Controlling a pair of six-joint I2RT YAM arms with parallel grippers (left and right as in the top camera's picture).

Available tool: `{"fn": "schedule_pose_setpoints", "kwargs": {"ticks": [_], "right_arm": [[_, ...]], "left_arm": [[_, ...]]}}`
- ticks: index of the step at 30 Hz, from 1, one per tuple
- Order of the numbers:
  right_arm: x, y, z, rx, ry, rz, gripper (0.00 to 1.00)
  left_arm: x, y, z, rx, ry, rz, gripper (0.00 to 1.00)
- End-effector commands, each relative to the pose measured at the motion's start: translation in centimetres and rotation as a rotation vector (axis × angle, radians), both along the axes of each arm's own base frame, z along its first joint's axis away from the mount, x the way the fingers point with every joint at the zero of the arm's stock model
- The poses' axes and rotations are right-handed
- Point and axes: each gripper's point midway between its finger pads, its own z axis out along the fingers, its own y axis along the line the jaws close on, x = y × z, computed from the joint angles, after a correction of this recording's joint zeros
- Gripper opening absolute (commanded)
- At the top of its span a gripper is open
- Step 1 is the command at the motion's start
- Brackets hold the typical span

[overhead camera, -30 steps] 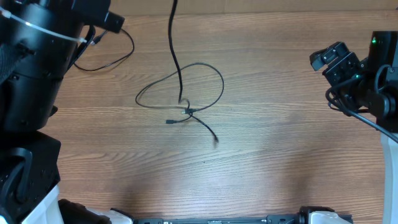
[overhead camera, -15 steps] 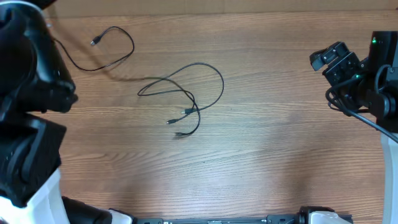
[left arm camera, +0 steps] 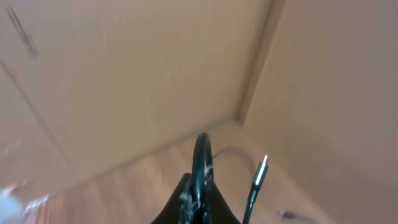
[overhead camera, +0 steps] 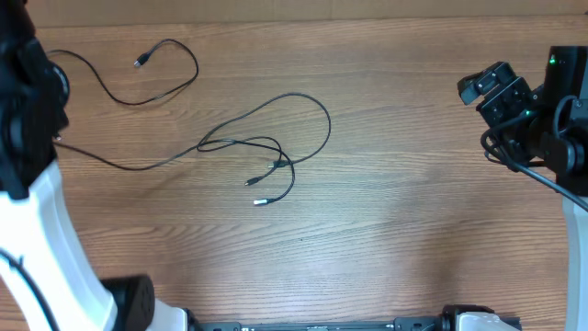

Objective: Untangle cables
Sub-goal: 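Drag the cable leftward and lay it at the table's left edge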

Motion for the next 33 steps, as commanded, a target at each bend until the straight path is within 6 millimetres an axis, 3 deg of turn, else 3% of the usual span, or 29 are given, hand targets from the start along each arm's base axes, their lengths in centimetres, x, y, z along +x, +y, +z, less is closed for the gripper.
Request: {"fn": "schedule_pose_setpoints", "kwargs": {"ticks": [1, 5, 10, 19, 20, 21, 26, 29, 31, 33], "right_arm": [[0.0, -0.3, 0.3, -0.012, -0.013, -0.005, 1.00], [0.0, -0.3, 0.3, -0.012, -0.013, -0.005, 1.00], [0.0, -0.3, 0.3, -0.012, -0.013, -0.005, 1.00], [0.0, -0.3, 0.3, -0.012, -0.013, -0.005, 1.00], [0.0, -0.3, 0.3, -0.012, -0.013, -0.005, 1.00], [0.0, -0.3, 0.3, -0.012, -0.013, -0.005, 1.00], [0.0, -0.3, 0.3, -0.012, -0.013, -0.005, 1.00], [0.0, -0.3, 0.3, -0.012, -0.013, -0.005, 1.00], [0.0, -0.3, 0.3, -0.012, -0.013, -0.005, 1.00], [0.0, -0.3, 0.3, -0.012, -0.013, -0.005, 1.00]], "left_arm": [[3.1, 1.5, -5.7, -0.210, 0.033, 0.007, 0.04], [4.1, 3.4, -11.8, -0.414, 0.131, 0.051, 0.05], [2.6, 7.0, -18.1, -0.598, 0.225, 0.251, 0.05], [2.6, 11.0, -23.7, -0.672, 0.355, 0.329, 0.05], [2.4, 11.4, -24.3, -0.678, 0.366, 0.344, 0.14], [2.2, 11.8, -24.8, -0.683, 0.378, 0.359, 0.15], [-0.7, 15.0, -29.7, -0.731, 0.489, 0.502, 0.14], [-2.0, 16.3, -32.3, -0.769, 0.532, 0.554, 0.08], [-2.8, 16.7, -33.5, -0.796, 0.551, 0.576, 0.10], [-3.2, 16.9, -34.4, -0.825, 0.557, 0.584, 0.20]]}}
